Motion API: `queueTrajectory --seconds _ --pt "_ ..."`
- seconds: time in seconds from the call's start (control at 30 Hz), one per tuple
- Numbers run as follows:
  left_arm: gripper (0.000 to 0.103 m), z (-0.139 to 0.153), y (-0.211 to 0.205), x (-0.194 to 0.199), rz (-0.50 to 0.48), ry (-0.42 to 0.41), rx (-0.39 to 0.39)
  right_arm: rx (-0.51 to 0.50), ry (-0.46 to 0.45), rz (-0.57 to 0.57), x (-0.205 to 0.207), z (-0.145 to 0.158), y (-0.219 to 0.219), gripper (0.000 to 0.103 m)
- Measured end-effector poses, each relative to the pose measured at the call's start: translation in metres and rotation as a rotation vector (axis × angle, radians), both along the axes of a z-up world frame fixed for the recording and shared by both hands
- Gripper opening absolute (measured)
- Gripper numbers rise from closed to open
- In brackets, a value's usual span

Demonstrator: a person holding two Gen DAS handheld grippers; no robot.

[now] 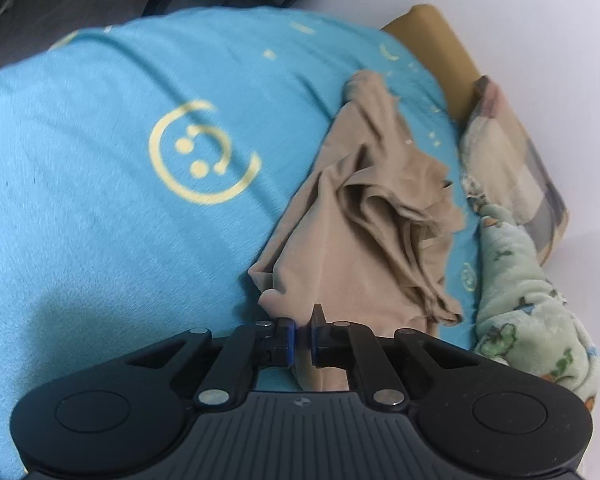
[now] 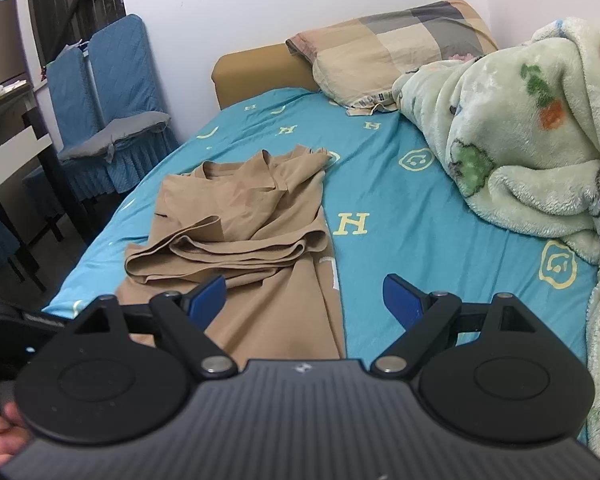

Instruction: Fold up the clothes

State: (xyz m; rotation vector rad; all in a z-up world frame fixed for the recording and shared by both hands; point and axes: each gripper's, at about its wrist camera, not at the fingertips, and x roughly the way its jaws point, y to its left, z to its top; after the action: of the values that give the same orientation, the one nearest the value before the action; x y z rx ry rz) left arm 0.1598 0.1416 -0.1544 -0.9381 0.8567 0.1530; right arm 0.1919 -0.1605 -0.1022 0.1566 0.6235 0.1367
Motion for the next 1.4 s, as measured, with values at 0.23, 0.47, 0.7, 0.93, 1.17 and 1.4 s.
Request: queueTrajectory --seconds 0.23,0.47,0.7,0.93,1.17,1.4 --pt "0.007 0.007 0.004 -0.007 -0.004 -0.026 -0.001 0.047 0.083 0.035 0.006 -0.013 0.006 0.087" --pt "0.007 0.008 0.009 -0.011 0.005 -0.021 -0.018 0.141 0.181 0.057 0.012 -0.029 0.007 0.087" --pt "0.007 0.007 0.012 -0.012 0.008 -0.02 -0.03 0.238 0.245 0.06 0.015 -0.038 0.002 0.087" --pt "0.007 0.006 0.012 -0.012 0.006 -0.02 -0.029 0.234 0.268 0.049 0.017 -0.044 0.002 0.087" --pt "0.007 0.005 0.012 -0.01 0.007 -0.015 -0.034 0.347 0.315 0.055 0.02 -0.05 -0.003 0.087" --pt "0.007 0.004 0.013 -0.01 0.009 -0.012 -0.041 0.484 0.364 0.069 0.022 -0.057 -0.009 0.087"
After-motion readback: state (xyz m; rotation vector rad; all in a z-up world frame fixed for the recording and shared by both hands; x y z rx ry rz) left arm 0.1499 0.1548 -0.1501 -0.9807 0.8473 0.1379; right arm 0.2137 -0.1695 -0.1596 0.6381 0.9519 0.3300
